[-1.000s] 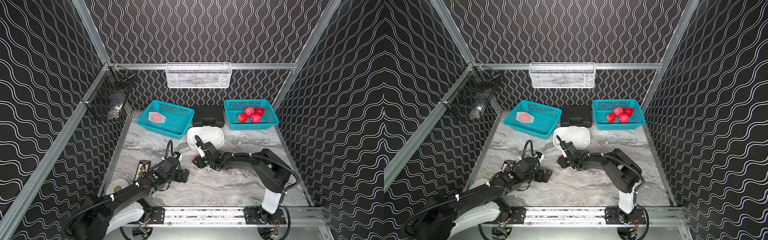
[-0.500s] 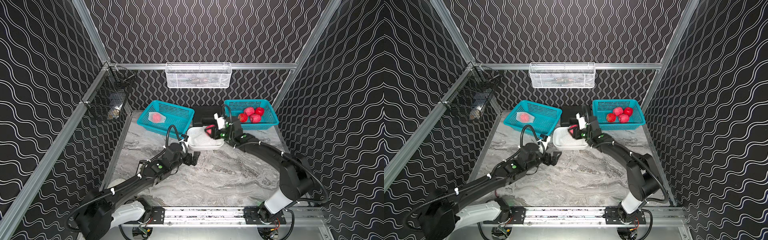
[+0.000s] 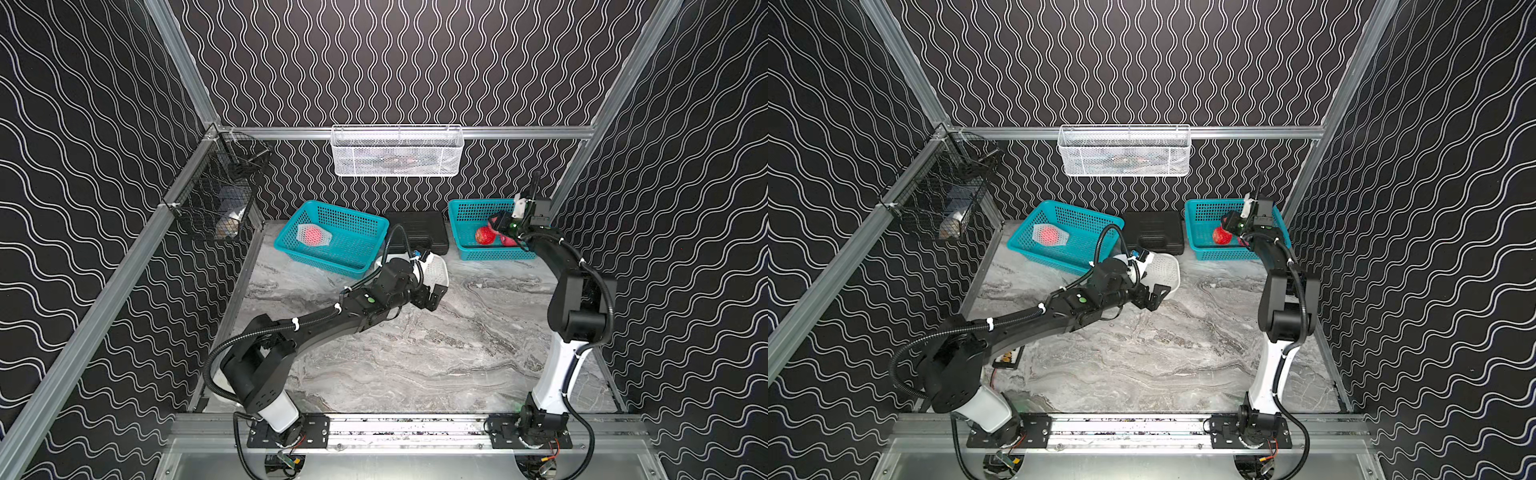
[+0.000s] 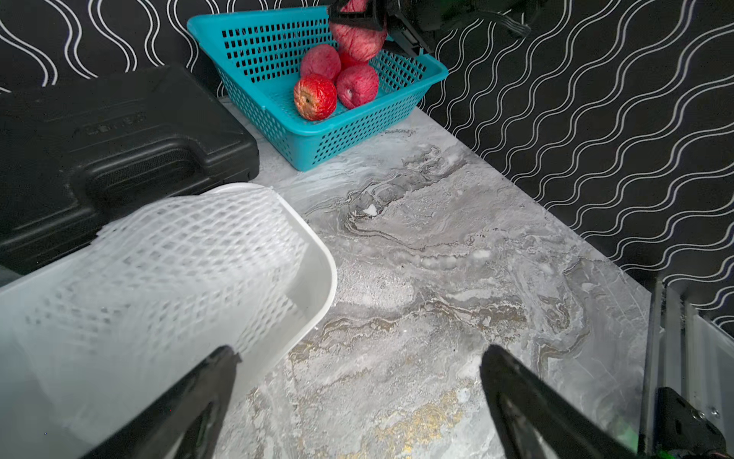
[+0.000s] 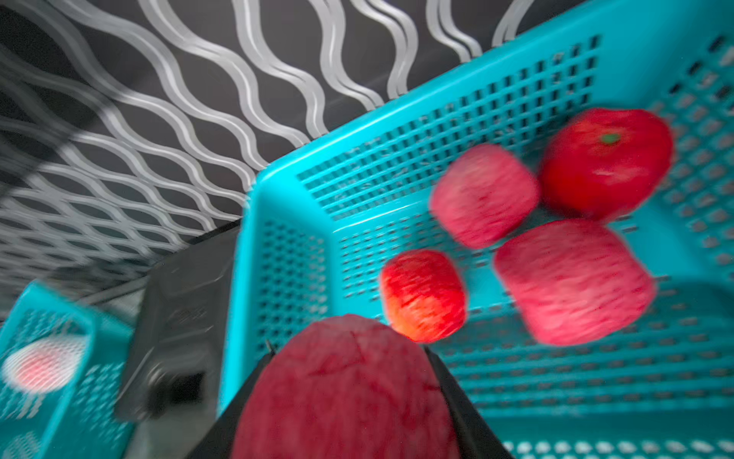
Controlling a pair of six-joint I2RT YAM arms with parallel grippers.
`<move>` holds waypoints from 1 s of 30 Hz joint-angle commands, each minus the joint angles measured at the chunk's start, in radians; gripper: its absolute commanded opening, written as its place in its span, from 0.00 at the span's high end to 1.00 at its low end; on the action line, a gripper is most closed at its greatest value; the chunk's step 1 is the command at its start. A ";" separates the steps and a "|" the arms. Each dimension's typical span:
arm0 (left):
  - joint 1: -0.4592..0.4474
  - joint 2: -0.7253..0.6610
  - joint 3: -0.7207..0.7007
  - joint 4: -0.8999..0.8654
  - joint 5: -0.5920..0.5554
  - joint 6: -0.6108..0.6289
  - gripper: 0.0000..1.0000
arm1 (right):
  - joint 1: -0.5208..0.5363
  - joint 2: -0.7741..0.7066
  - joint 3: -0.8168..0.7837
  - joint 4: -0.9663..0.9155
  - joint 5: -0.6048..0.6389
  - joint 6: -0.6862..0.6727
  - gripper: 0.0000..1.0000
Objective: Remove foam nets from apples
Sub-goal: Place the apple in the basket.
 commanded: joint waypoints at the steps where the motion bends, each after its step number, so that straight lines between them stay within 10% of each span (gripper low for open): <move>1: 0.000 -0.009 -0.020 0.026 -0.055 -0.011 0.00 | -0.033 0.083 0.092 -0.047 0.023 -0.023 0.62; 6: 0.000 -0.013 -0.025 -0.010 -0.108 0.002 0.01 | -0.046 0.263 0.334 -0.160 0.038 -0.065 0.57; 14: 0.002 -0.021 -0.024 -0.042 -0.127 0.014 0.01 | -0.048 0.365 0.487 -0.196 0.057 -0.062 0.20; 21: 0.007 -0.046 -0.021 -0.074 -0.144 0.029 0.01 | -0.048 0.246 0.415 -0.151 0.090 -0.077 0.00; 30: 0.046 -0.084 0.020 -0.115 -0.154 0.051 0.01 | -0.046 -0.011 0.270 -0.137 0.020 -0.052 0.00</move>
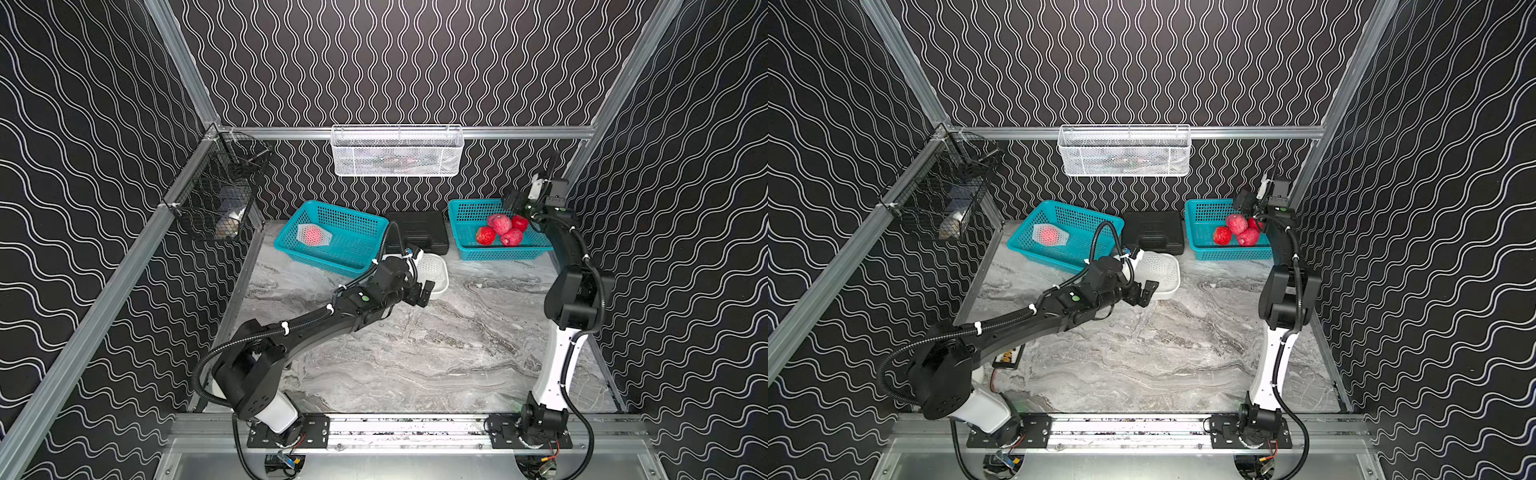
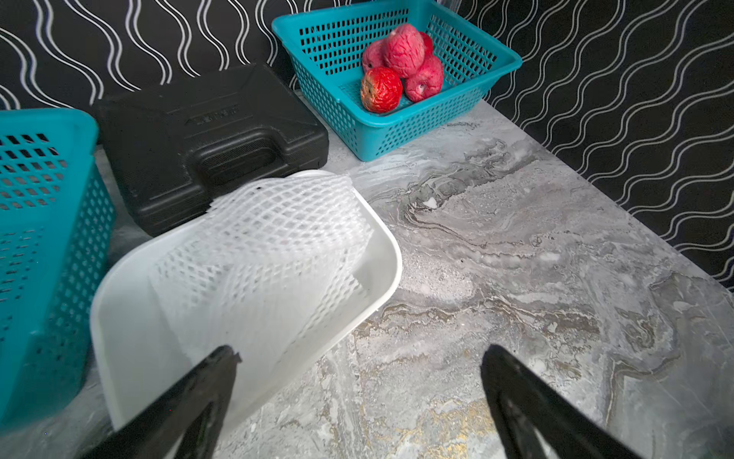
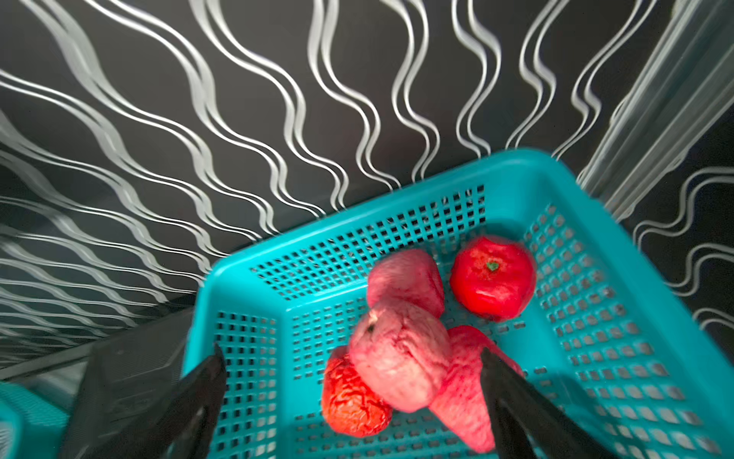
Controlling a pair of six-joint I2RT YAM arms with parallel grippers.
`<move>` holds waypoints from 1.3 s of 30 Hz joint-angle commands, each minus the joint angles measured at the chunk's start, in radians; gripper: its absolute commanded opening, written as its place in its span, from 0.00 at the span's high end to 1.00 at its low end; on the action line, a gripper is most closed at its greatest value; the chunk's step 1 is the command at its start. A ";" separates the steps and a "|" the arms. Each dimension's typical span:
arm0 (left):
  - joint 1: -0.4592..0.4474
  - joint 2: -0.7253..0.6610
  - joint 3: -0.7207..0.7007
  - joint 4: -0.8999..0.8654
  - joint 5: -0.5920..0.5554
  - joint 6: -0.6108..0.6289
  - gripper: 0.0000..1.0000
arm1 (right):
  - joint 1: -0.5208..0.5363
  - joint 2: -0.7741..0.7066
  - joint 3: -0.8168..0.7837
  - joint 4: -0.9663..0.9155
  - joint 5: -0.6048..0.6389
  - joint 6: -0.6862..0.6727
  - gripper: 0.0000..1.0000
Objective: Remove foam nets from apples
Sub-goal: Place the apple in the basket, then pick up the apple from the basket.
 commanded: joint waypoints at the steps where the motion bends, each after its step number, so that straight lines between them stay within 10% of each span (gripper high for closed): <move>1: 0.021 -0.028 0.014 0.006 -0.006 0.021 0.01 | 0.003 -0.134 -0.133 0.079 -0.043 0.048 0.00; 5: 0.054 -0.044 0.018 0.014 -0.006 0.028 0.01 | -0.023 -0.370 -0.545 0.429 -0.060 0.308 0.00; 7: 0.074 -0.047 0.028 0.003 -0.010 0.034 0.01 | -0.068 -0.426 -0.724 0.707 -0.372 0.414 0.00; 10: 0.141 -0.050 0.053 -0.018 0.012 0.014 0.00 | -0.053 -0.471 -0.772 0.674 -0.491 0.450 0.12; 16: 0.300 -0.009 0.155 -0.106 0.003 0.009 0.01 | 0.203 -0.721 -1.089 0.696 -0.173 0.311 0.09; 39: 0.673 0.491 0.702 -0.545 -0.139 0.240 0.01 | 0.595 -0.750 -1.672 1.361 -0.165 0.243 0.00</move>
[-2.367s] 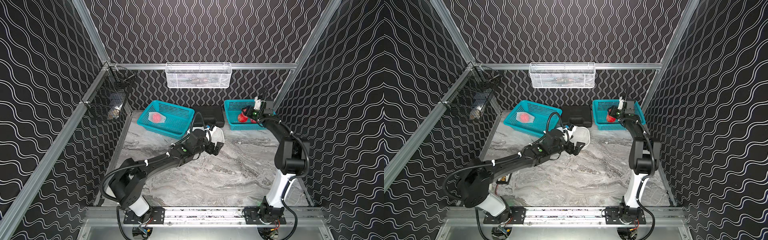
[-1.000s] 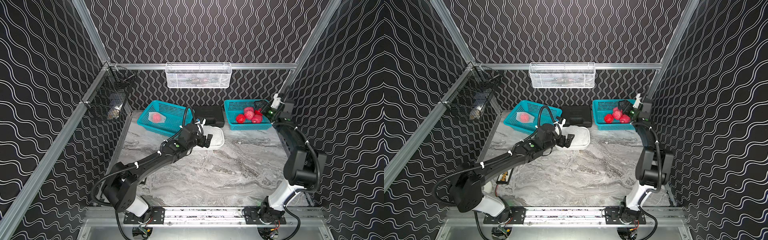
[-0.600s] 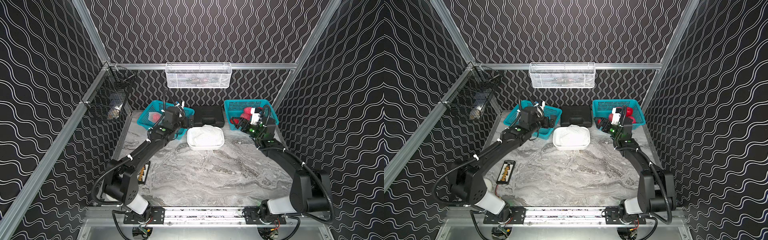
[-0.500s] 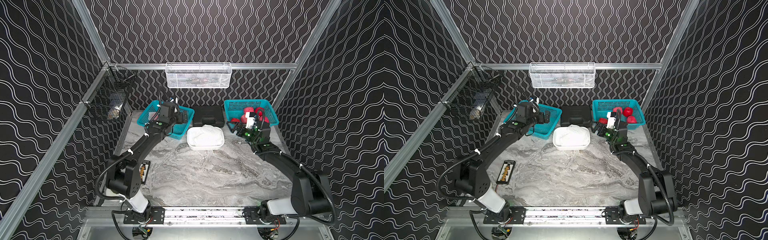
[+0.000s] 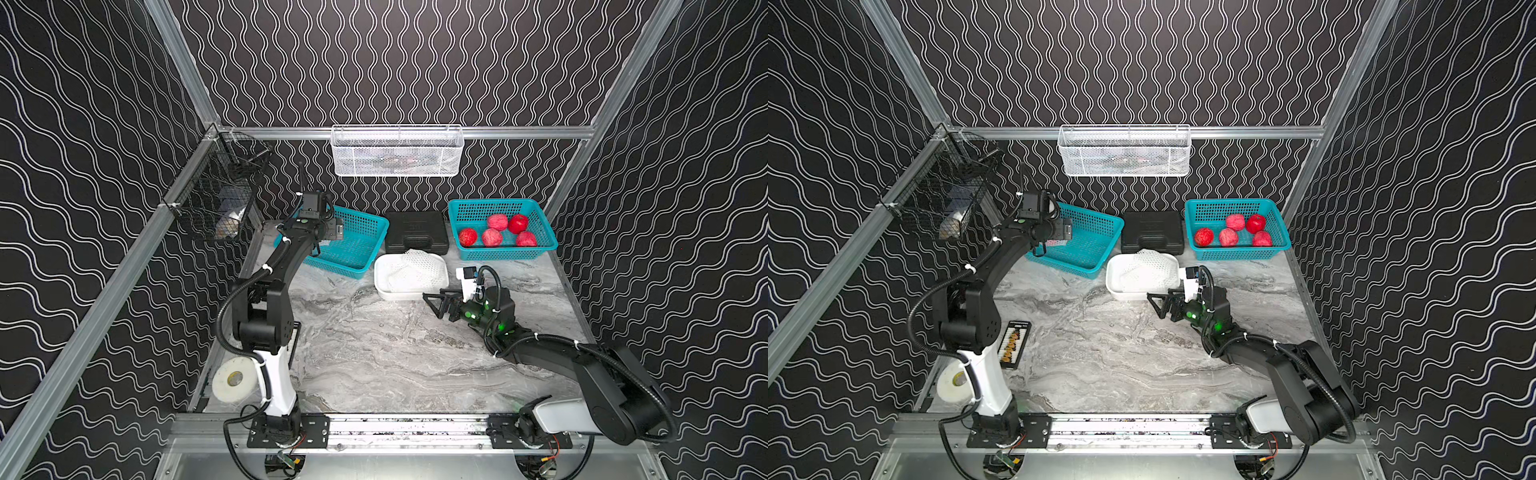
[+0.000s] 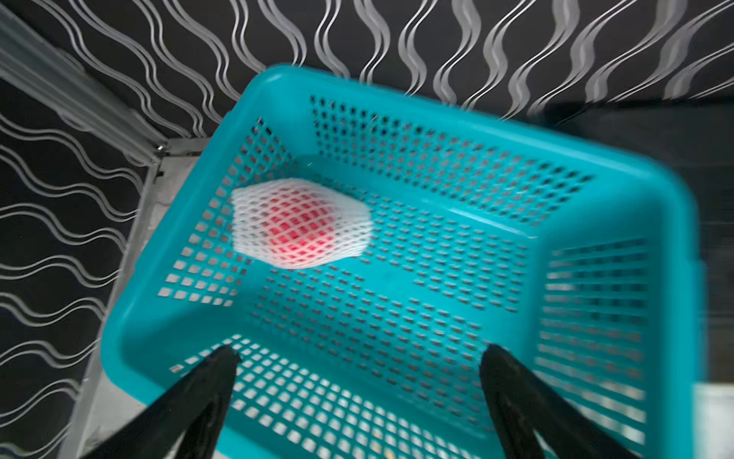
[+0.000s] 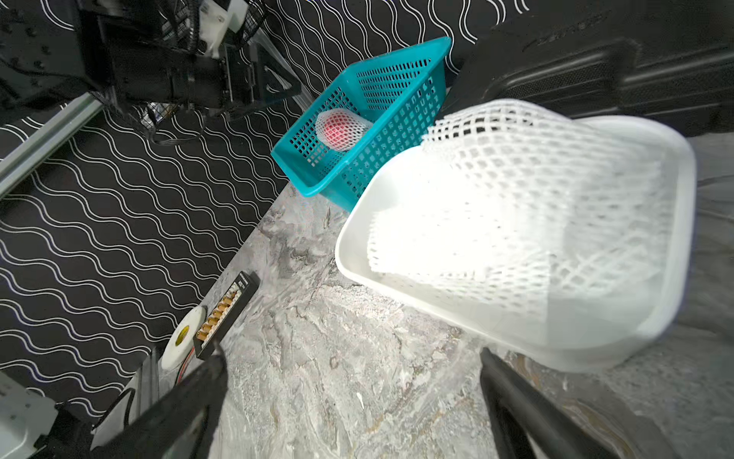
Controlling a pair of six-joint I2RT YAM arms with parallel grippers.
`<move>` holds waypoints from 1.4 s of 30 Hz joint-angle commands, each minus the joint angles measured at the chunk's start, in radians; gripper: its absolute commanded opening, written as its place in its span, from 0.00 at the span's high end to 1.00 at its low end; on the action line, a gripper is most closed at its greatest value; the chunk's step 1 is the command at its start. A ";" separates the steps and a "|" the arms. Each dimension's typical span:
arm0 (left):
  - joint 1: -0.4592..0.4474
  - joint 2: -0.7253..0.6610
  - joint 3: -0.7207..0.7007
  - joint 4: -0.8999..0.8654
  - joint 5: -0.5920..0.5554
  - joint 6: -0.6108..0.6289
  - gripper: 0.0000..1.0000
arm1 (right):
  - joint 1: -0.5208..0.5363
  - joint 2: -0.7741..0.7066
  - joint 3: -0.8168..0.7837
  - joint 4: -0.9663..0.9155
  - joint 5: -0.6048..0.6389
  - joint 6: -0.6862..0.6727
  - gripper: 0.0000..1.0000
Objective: Remove foam nets from apples
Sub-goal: Pick up the apple from the basket.
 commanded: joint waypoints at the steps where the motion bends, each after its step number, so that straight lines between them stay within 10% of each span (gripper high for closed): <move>1: 0.022 0.079 0.066 -0.038 -0.022 0.079 0.01 | 0.011 0.049 -0.023 0.236 0.042 0.002 0.00; 42: 0.147 0.519 0.428 0.082 0.075 0.011 0.00 | 0.011 0.230 0.034 0.304 -0.004 0.120 0.00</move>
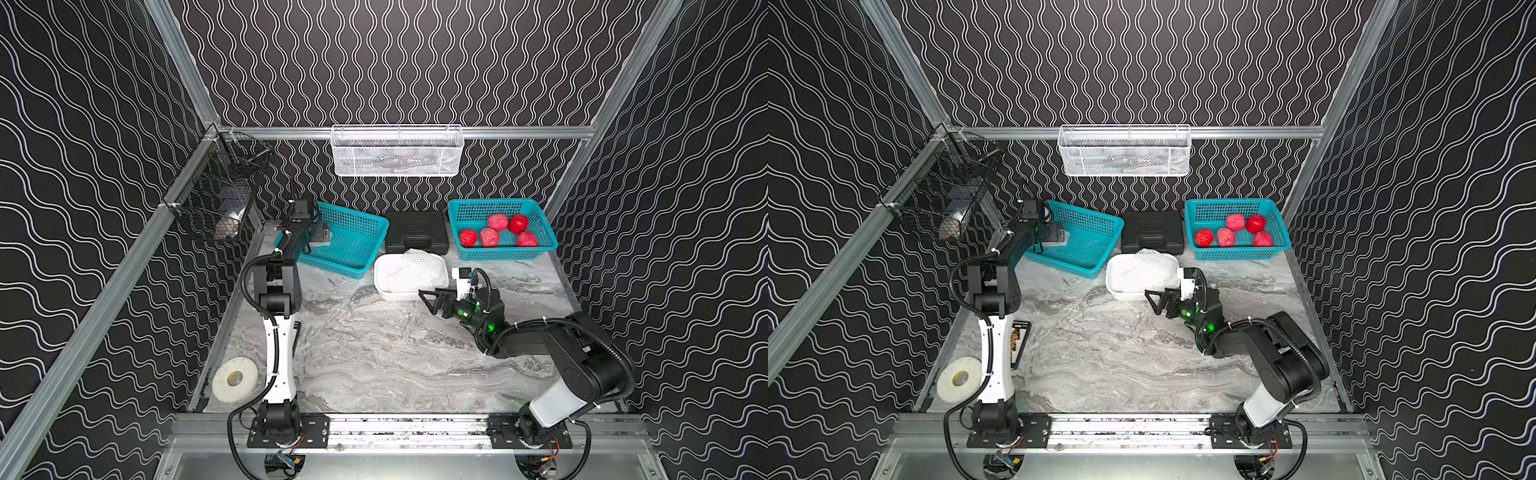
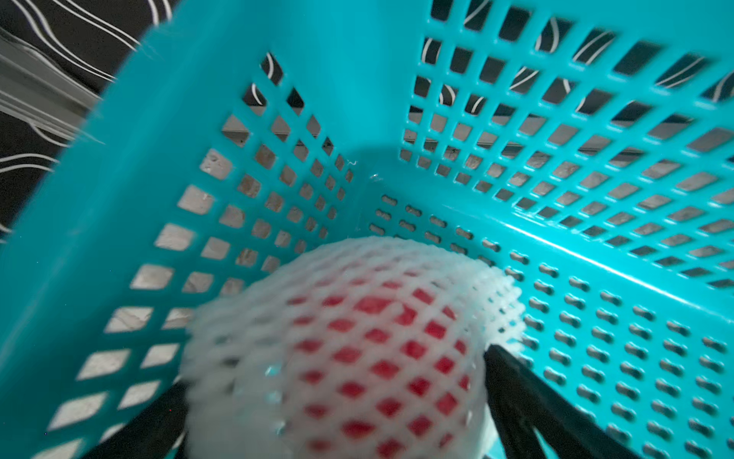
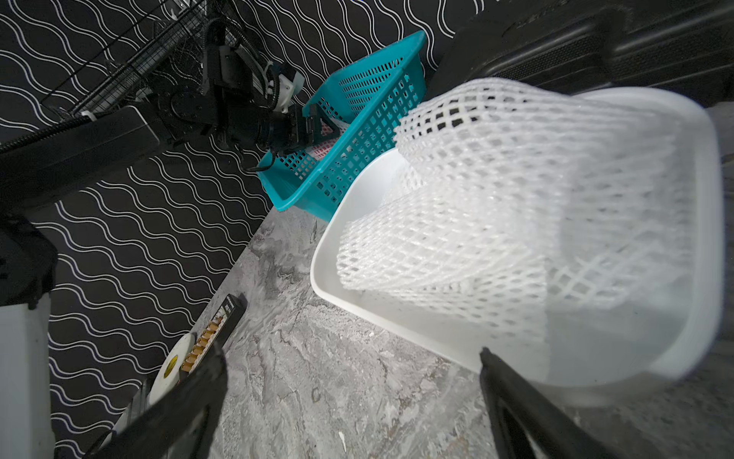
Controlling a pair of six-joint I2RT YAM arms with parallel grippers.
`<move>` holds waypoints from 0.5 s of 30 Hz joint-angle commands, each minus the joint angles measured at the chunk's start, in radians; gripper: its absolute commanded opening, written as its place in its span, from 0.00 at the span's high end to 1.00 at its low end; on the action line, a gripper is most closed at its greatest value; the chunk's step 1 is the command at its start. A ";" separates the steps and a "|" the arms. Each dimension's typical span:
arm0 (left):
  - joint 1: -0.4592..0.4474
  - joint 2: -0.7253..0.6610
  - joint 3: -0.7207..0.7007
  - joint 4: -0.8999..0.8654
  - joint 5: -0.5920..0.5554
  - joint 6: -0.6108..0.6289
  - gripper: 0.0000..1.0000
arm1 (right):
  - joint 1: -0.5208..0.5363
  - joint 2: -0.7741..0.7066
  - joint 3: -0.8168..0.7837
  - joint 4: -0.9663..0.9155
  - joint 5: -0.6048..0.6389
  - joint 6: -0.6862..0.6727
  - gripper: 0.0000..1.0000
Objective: Remove foam nets from apples
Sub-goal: Pick up the apple from the basket.
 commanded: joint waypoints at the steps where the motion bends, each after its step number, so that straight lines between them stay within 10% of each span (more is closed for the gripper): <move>1: 0.002 0.016 0.014 0.057 0.006 -0.010 0.00 | 0.001 0.008 0.003 0.089 -0.022 0.033 0.00; 15: 0.003 0.052 0.020 0.119 0.003 0.008 0.04 | -0.001 0.009 0.006 0.089 -0.041 0.036 0.00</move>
